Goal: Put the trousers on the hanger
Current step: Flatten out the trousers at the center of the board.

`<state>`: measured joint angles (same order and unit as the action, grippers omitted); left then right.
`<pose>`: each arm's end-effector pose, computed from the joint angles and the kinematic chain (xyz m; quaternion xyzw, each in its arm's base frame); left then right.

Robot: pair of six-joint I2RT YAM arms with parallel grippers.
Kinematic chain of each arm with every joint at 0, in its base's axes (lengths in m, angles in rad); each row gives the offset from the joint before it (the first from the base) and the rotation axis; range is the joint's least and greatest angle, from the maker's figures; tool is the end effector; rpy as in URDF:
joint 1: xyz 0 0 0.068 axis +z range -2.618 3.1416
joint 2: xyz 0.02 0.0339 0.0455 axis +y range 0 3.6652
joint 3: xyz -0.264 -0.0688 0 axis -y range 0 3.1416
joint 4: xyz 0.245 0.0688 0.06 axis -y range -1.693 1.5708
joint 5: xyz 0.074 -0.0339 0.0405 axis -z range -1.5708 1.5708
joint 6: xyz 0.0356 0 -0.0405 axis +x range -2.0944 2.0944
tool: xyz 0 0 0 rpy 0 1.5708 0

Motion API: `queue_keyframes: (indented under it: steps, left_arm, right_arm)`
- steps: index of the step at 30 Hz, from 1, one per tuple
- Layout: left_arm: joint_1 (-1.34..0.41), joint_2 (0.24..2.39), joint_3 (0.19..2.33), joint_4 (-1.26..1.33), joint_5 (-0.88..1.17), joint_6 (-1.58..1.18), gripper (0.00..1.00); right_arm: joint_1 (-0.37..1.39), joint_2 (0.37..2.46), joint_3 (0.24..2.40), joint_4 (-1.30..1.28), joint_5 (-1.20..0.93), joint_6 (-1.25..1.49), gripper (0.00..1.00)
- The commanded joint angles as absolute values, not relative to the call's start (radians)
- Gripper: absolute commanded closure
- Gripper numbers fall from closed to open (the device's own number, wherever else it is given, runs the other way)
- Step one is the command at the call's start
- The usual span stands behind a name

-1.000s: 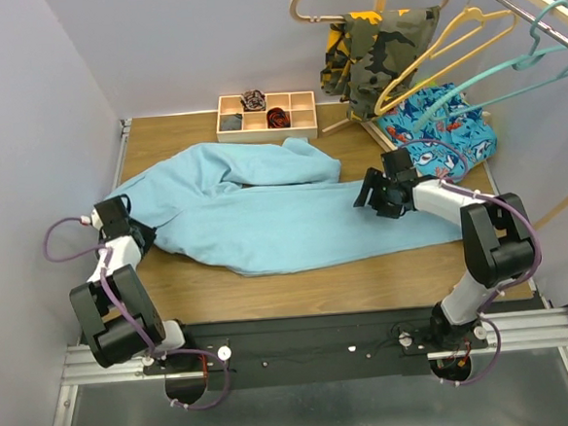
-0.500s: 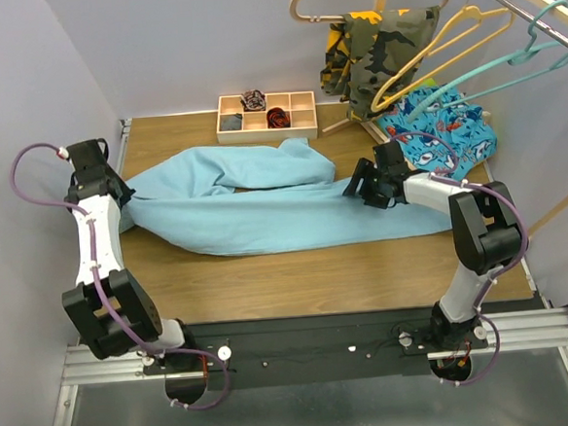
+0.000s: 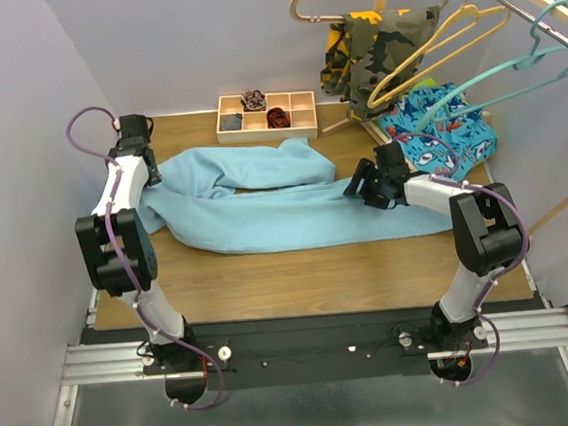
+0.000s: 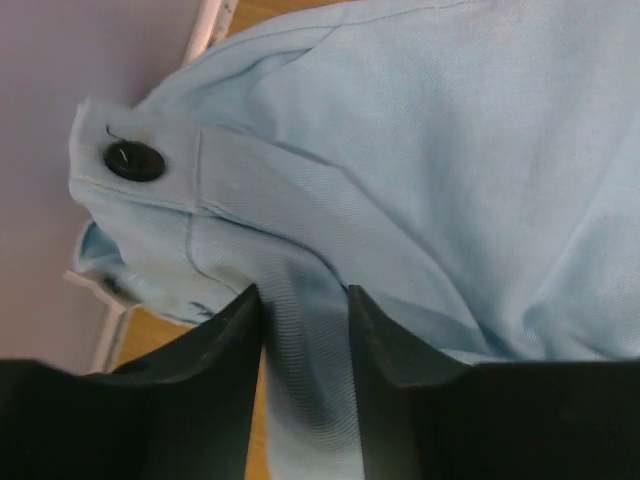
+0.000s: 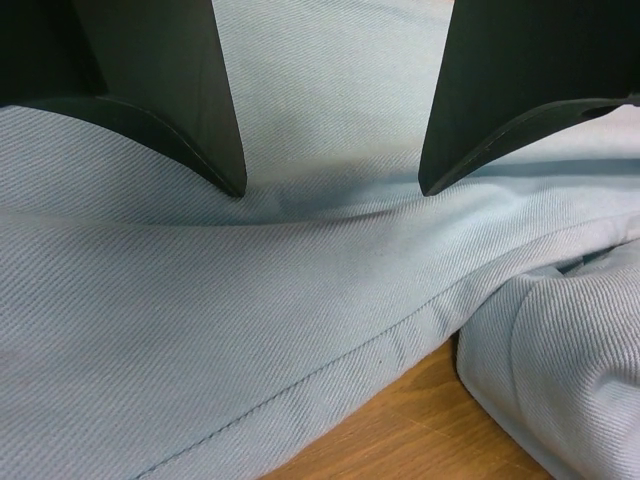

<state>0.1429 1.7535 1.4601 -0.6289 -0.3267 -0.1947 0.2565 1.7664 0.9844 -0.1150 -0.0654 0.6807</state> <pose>0.3794 0.0661 0.2738 -0.2082 0.9133 0.1460 0.3182 0.3435 0.0925 0.1568 0.1880 0.9244 0.1767 0.2808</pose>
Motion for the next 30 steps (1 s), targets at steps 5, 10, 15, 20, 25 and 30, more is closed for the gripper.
queue_keyframes:
  steps: [5, 10, 15, 20, 25, 30]
  left_arm:
    - [0.114, 1.766, 1.542, -0.583, -0.342, -0.181, 0.32]
    - [0.121, 1.506, 1.373, -0.499, -0.308, -0.230, 0.23]
    - [0.190, 1.321, 1.185, -0.489, -0.186, -0.374, 0.23]
    - [0.300, 1.194, 0.984, -0.500, -0.137, -0.509, 0.30]
    - [0.449, 1.170, 0.841, -0.454, -0.043, -0.502, 0.33]
    - [0.462, 1.241, 0.810, -0.370, -0.034, -0.486, 0.35]
  right_arm:
    - [0.247, 1.844, 0.891, -0.319, 0.046, 0.661, 0.20]
    - [0.245, 1.847, 0.899, -0.321, 0.041, 0.653, 0.20]
    - [0.247, 1.844, 0.907, -0.321, 0.032, 0.644, 0.20]
    - [0.247, 1.844, 0.911, -0.318, 0.025, 0.641, 0.20]
    - [0.247, 1.852, 0.922, -0.319, 0.023, 0.641, 0.20]
    - [0.247, 1.850, 0.930, -0.318, 0.025, 0.646, 0.19]
